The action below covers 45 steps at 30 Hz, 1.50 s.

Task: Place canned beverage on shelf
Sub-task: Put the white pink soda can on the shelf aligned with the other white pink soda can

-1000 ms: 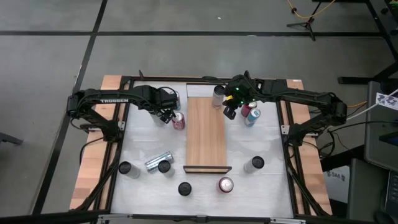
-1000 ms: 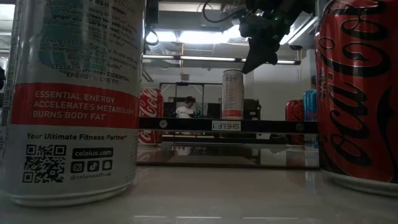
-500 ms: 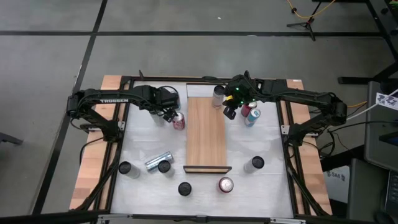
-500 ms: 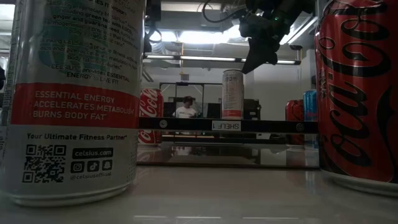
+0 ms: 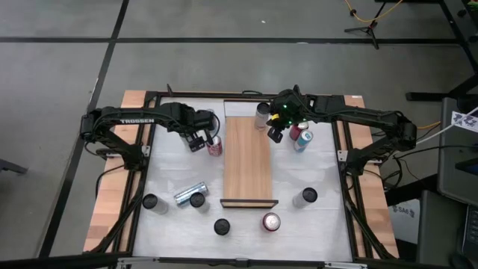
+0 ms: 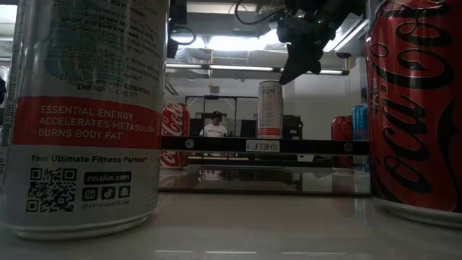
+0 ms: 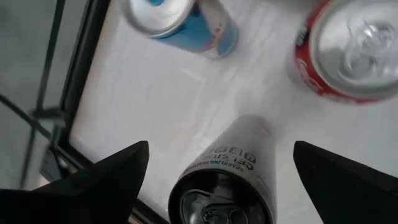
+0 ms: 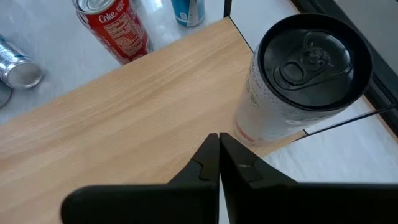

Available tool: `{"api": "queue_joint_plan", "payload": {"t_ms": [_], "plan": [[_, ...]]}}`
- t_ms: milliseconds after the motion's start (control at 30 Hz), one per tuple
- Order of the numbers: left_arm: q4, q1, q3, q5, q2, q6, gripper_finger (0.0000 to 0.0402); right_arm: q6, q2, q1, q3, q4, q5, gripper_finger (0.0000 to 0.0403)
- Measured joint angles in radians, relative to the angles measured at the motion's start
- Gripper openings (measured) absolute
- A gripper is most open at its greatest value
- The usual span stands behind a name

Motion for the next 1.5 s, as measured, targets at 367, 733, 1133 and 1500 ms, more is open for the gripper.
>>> {"api": "queue_joint_plan", "payload": {"t_ms": [367, 733, 1133, 1500], "plan": [[-0.011, 0.030, 0.000, 0.150, 0.000, 0.279, 0.0391, 0.000, 0.000, 0.000, 0.000, 0.000, 0.000, 0.0001], [-0.037, 0.098, 0.000, 0.220, 0.000, 0.582, 0.0391, 0.000, 0.000, 0.000, 0.000, 0.000, 0.000, 0.0001], [-0.093, 0.151, 0.001, 0.221, 0.000, 0.854, 0.0391, 0.000, 0.000, 0.000, 0.000, 0.000, 0.000, 0.0001], [-0.097, 0.153, 0.001, 0.288, 0.000, 0.991, 0.0391, 0.000, 0.000, 0.000, 0.000, 0.000, 0.000, 0.0001]]}}
